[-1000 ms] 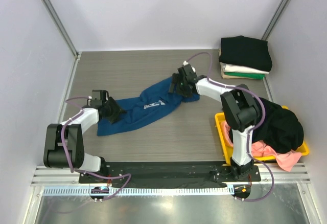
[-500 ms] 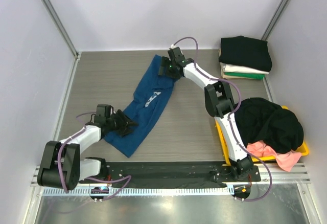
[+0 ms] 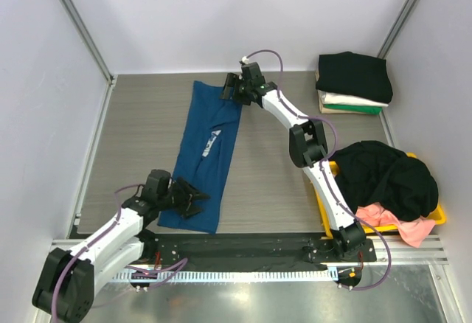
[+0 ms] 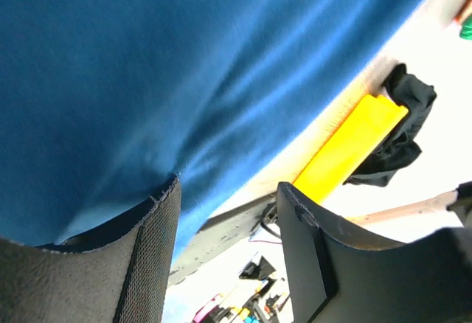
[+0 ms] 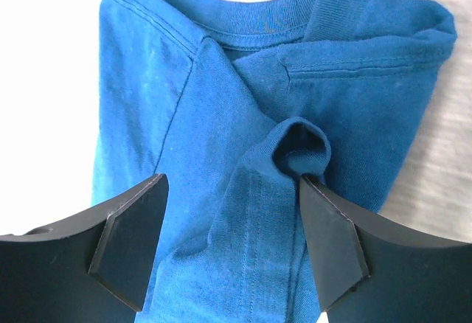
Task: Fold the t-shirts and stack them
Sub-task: Fold the tshirt
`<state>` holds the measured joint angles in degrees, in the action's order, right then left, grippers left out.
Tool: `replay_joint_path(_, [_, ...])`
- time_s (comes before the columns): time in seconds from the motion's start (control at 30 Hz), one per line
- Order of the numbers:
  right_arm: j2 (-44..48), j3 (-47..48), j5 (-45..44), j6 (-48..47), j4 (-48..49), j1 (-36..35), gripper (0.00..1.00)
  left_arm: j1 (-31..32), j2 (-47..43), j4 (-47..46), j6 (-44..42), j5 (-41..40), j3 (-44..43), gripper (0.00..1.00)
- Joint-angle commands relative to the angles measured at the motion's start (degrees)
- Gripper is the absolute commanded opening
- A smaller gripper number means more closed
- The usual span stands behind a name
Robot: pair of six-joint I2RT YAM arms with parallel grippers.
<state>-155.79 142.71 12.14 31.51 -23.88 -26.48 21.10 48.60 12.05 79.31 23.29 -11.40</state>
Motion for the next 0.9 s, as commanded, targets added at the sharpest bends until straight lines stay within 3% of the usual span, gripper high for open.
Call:
replay_joint_path(0.0, [-5.40, -0.33, 1.82, 1.10, -0.30, 0.64, 0.77, 2.36, -1.06, 0.95, 5.95, -4.04, -1.52, 0.56])
replay_joint_path(0.1, [-6.46, 1.07, 3.50, 1.54, 3.83, 1.08, 0.77, 3.77, 1.83, 0.95, 2.89, -4.21, -6.25, 0.55])
replay_joint_path(0.17, [-8.47, 4.40, 7.36, 1.28, 8.20, 1.08, 0.78, 5.09, 3.60, 4.18, -3.79, -7.36, -14.32, 0.54])
replay_joint_path(0.27, [-9.36, 8.63, 12.11, -1.43, 12.96, 1.08, 0.78, 5.53, 6.59, 15.17, -12.93, -11.76, -27.12, 0.55])
replay_joint_path(0.37, [-2.64, 6.18, 12.29, -5.73, 13.94, 1.17, 0.82, 5.53, 7.30, 25.26, -20.38, -16.33, -36.72, 0.55])
replay_joint_path(0.5, [10.65, -5.30, 10.54, -9.26, 14.39, 1.52, 0.90, 5.44, 5.90, 31.97, -26.83, -24.84, -42.99, 0.57])
replay_joint_path(0.67, [27.00, -20.07, 6.41, -11.03, 9.21, 1.43, 0.98, 5.53, 3.97, 35.31, -29.03, -27.59, -42.05, 0.59])
replay_joint_path(0.8, [45.08, -47.00, 5.96, -6.56, 8.32, 1.17, 0.98, 3.60, -0.24, 37.07, -29.12, -30.32, -38.79, 0.63])
replay_joint_path(0.87, [50.64, -56.10, 6.93, -2.95, 7.89, -0.32, 0.96, 2.28, -1.40, 40.48, -27.98, -32.95, -37.56, 0.64])
